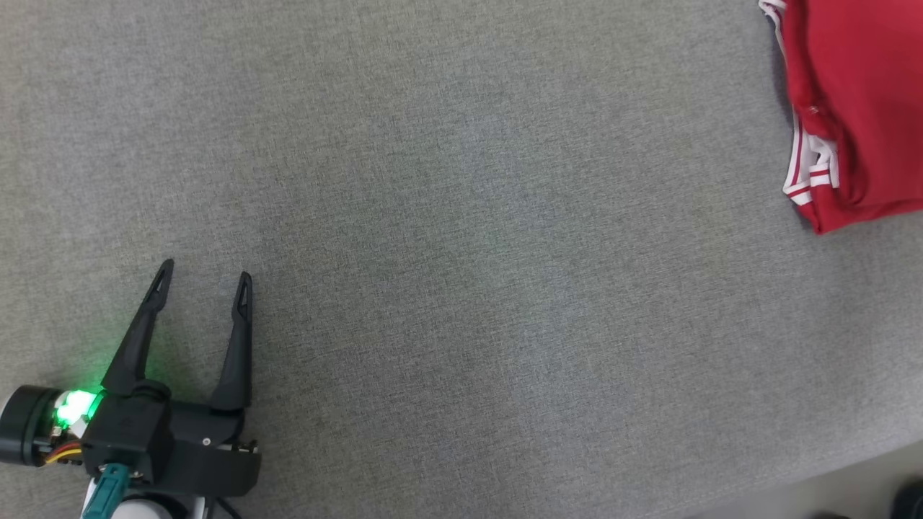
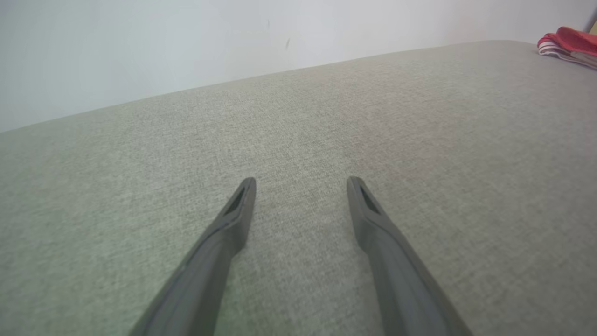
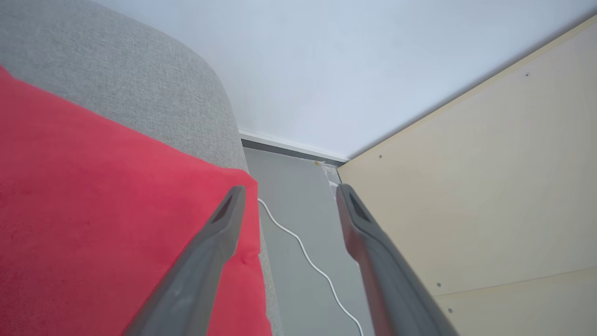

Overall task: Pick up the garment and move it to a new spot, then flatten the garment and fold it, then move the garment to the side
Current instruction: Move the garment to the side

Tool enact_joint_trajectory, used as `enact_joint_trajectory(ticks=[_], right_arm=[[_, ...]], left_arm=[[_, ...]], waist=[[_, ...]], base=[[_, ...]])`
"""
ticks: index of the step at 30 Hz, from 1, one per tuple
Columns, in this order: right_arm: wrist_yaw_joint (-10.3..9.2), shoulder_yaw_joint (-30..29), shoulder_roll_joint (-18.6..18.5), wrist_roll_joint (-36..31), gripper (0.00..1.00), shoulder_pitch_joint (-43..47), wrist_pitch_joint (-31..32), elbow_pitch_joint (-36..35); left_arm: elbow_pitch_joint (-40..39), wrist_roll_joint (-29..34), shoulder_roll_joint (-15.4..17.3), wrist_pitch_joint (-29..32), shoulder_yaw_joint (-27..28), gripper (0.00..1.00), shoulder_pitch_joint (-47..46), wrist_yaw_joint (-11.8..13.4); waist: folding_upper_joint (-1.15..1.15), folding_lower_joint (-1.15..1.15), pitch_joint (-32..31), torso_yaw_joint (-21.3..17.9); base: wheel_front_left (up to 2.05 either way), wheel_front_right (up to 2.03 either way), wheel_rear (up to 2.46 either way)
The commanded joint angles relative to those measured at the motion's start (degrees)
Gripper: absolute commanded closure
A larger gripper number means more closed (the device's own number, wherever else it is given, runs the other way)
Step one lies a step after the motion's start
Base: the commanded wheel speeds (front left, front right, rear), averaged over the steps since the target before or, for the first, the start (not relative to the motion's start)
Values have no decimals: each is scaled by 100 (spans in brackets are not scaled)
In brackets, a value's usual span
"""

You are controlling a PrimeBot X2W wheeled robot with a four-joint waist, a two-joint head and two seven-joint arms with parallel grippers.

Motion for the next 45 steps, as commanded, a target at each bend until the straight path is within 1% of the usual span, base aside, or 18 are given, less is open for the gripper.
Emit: enact_joint_trajectory(ticks=[1,5,8,14,16,20,23,26,30,33,39,42,45], right_arm=[[-12,-42,89,-41,0,-53,-111,-26],[-12,98,250,-180,0,-3,-599,-36],[-12,330,354,-61,0,137,-904,-26],[-12,671,693,596,0,783,-1383,-249],[-12,785,811,858,0,1149,-1390,-406],[-12,1047,981,1328,0,1852,-1397,-987],[-12,1069,1147,1690,0,2421,-1431,-1440],[-12,1043,1369,1986,0,2927,-1462,-1839],[-12,1019,1714,2112,0,3525,-1516,-2242],[-12,1048,2023,2196,0,3889,-1483,-2446],[-12,1055,2528,2184,0,4381,-1526,-2565],[-12,1152,2671,2130,0,4567,-1541,-2521],[-12,1243,2720,2097,0,4669,-1552,-2461]], left_arm=[[184,-54,-99,-14,-119,0,-1,-27],[333,-92,-171,-92,-197,0,-40,-21],[483,-152,-227,-204,-214,0,-29,3],[860,-275,-429,-498,-251,0,95,108],[961,-282,-498,-582,-253,0,164,152],[1099,-384,-611,-659,-181,0,371,247],[1078,-464,-697,-675,-104,0,459,293],[1060,-564,-776,-669,-7,0,602,284],[1043,-643,-863,-669,143,0,762,319],[1074,-740,-916,-670,254,0,861,282],[1194,-787,-972,-671,371,0,1046,236],[1311,-752,-985,-670,409,0,1135,240],[1371,-729,-992,-670,443,0,1174,246]], waist=[[0,0,-36,-11],[0,0,-236,-7],[0,0,-476,45],[0,0,-1206,328],[0,0,-1466,453],[0,0,-1912,651],[0,0,-2199,804],[0,0,-2435,951],[0,0,-2658,1101],[0,0,-2792,1161],[0,0,-3003,1261],[0,0,-3087,1289],[0,0,-3136,1293]], base=[[0,0,0],[0,0,0],[0,0,0],[0,0,0],[0,0,0],[0,0,0],[0,0,0],[0,0,0],[0,0,0],[0,0,0],[0,0,0],[0,0,0],[0,0,0]])
